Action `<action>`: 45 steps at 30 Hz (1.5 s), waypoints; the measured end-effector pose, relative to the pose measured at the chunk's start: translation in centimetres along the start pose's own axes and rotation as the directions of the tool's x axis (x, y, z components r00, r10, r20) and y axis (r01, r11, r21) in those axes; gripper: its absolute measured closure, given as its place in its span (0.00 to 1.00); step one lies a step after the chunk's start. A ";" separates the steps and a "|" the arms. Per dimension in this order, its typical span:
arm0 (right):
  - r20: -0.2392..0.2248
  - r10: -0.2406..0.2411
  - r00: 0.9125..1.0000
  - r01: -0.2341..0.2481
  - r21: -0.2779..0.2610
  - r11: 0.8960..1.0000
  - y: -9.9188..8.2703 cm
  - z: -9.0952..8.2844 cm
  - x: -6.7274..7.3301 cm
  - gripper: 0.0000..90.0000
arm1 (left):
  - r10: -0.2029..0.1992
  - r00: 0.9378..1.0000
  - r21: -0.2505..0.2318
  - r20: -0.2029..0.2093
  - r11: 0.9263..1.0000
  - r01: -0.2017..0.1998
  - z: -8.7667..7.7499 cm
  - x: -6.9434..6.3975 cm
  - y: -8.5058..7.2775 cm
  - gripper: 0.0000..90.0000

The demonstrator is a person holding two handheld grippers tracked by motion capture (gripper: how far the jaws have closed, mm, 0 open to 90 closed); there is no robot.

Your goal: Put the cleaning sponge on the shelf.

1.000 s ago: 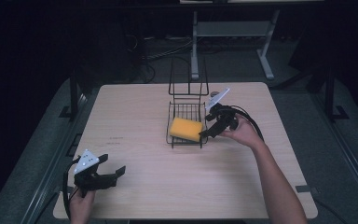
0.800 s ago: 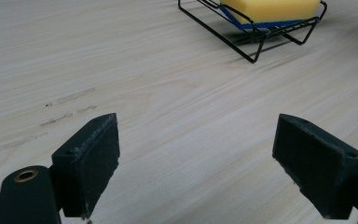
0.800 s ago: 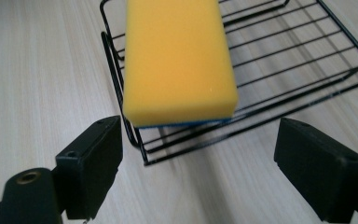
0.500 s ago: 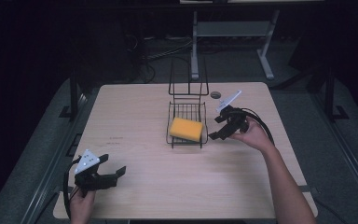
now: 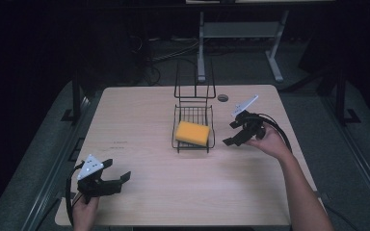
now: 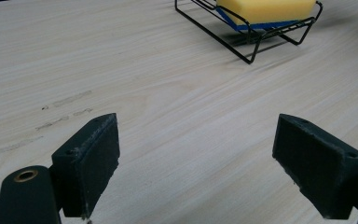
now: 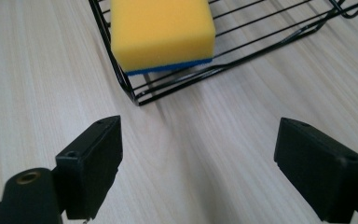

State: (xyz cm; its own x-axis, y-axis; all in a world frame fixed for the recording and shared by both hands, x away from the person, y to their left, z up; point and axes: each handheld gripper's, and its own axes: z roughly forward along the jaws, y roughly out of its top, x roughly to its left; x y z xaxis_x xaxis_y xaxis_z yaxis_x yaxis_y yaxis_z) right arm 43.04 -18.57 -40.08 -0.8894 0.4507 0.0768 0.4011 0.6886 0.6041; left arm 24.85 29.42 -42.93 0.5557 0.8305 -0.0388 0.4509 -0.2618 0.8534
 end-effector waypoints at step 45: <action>0.009 0.067 0.998 -0.067 0.031 0.997 -4.6 -0.6 0.2 0.17 | 0.006 1.000 0.005 0.004 1.000 -0.006 0.1 -0.1 0.0 0.16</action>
State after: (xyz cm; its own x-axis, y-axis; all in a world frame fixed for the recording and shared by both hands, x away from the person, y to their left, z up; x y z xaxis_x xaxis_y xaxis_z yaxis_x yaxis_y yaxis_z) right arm 40.84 -22.00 -42.34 -0.8583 0.5012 0.1099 0.4668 0.6739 0.5726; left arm 24.87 29.25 -42.94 0.5610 0.8271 -0.0355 0.4510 -0.2694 0.8509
